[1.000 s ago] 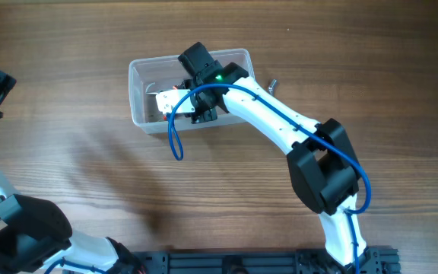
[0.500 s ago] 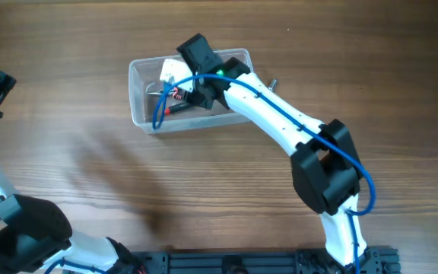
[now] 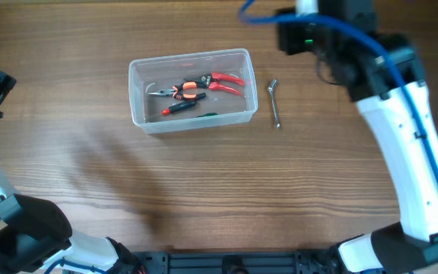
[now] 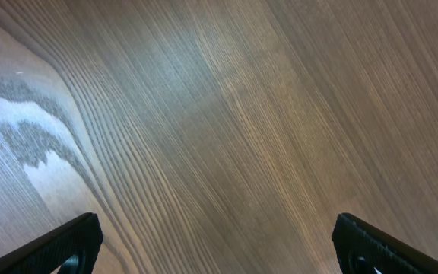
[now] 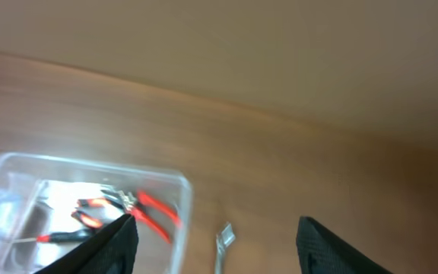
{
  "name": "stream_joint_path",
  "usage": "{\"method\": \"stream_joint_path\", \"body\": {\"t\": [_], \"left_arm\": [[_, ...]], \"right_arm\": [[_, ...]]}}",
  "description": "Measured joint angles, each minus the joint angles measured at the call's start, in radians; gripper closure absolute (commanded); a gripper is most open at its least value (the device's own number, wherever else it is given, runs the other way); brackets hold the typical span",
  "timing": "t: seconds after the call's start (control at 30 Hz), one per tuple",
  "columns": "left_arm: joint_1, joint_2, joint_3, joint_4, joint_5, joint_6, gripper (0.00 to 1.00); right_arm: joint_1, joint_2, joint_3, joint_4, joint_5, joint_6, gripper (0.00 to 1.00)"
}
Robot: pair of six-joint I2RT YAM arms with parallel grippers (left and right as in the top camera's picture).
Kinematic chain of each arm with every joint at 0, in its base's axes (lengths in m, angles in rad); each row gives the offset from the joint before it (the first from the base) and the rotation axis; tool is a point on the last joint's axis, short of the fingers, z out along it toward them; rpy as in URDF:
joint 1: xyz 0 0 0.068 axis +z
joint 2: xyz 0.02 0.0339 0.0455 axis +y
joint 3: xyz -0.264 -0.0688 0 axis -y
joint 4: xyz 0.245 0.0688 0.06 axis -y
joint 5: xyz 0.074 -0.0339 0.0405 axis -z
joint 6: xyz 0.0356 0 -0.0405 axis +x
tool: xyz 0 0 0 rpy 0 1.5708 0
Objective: Pack container
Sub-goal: 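Move the right gripper over the silver socket wrench and descend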
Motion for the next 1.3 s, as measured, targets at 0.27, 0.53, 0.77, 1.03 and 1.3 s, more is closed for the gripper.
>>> {"method": "stream_joint_path", "body": {"t": [0.27, 0.53, 0.77, 1.03, 1.3], "left_arm": [[0.000, 0.000, 0.000, 0.000, 0.000, 0.000, 0.00], [0.000, 0.000, 0.000, 0.000, 0.000, 0.000, 0.00], [0.000, 0.000, 0.000, 0.000, 0.000, 0.000, 0.00], [0.000, 0.000, 0.000, 0.000, 0.000, 0.000, 0.00], [0.000, 0.000, 0.000, 0.000, 0.000, 0.000, 0.00]], "right_arm": [[-0.129, 0.195, -0.182, -0.115, -0.039, 0.160, 0.40], [-0.128, 0.381, -0.260, -0.095, -0.159, 0.156, 0.42], [-0.128, 0.524, -0.267, -0.025, -0.227, 0.019, 0.55], [-0.105, 0.555, -0.268, -0.010, -0.232, -0.010, 0.56], [-0.090, 0.555, -0.268, -0.010, -0.235, -0.022, 0.66]]}}
